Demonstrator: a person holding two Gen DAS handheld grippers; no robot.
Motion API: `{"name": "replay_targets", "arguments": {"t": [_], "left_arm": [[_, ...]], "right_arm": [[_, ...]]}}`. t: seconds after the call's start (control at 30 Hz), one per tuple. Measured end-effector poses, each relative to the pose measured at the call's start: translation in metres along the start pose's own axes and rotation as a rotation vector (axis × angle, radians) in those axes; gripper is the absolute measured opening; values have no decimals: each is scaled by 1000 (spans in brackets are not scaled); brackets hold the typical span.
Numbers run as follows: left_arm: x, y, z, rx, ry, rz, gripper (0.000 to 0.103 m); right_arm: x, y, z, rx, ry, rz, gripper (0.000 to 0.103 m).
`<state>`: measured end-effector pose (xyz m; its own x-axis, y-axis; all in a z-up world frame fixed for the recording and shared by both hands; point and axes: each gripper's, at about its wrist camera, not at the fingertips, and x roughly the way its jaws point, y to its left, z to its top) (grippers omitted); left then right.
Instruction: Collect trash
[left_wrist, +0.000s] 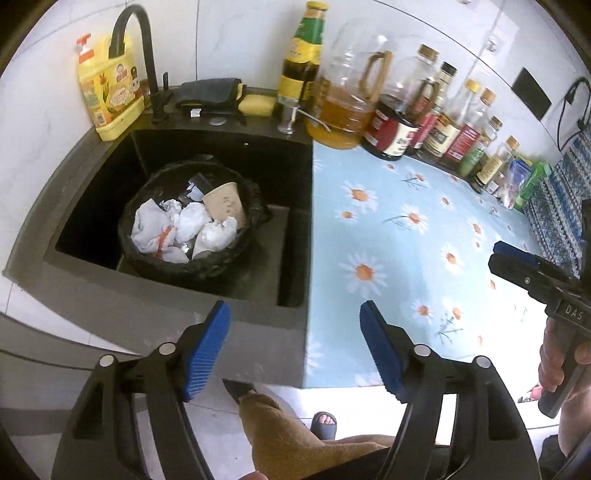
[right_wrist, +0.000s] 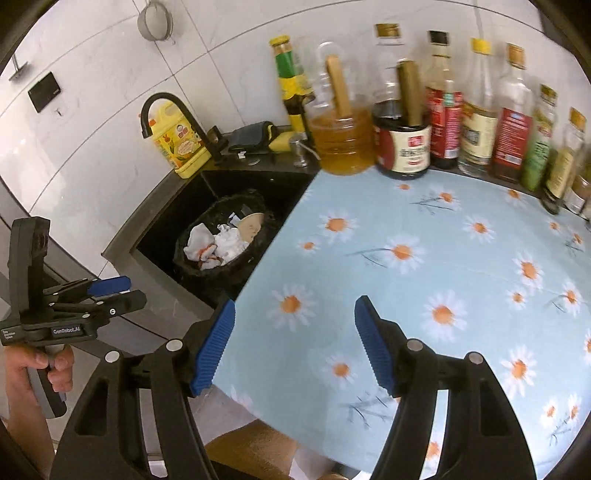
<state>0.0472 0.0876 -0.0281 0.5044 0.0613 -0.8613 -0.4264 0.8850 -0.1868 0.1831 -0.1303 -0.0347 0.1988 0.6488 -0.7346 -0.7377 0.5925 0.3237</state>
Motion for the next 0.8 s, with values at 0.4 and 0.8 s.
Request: {"name": "replay_targets", "arguments": {"t": [0.4, 0.8], "left_arm": [[-32, -78, -40, 43, -21, 31, 76], [-55, -107, -72, 15, -53, 61, 86]], "right_arm": [[-70, -34, -51, 16, -43, 27, 76], [-111, -38, -84, 1, -62, 35, 78]]}}
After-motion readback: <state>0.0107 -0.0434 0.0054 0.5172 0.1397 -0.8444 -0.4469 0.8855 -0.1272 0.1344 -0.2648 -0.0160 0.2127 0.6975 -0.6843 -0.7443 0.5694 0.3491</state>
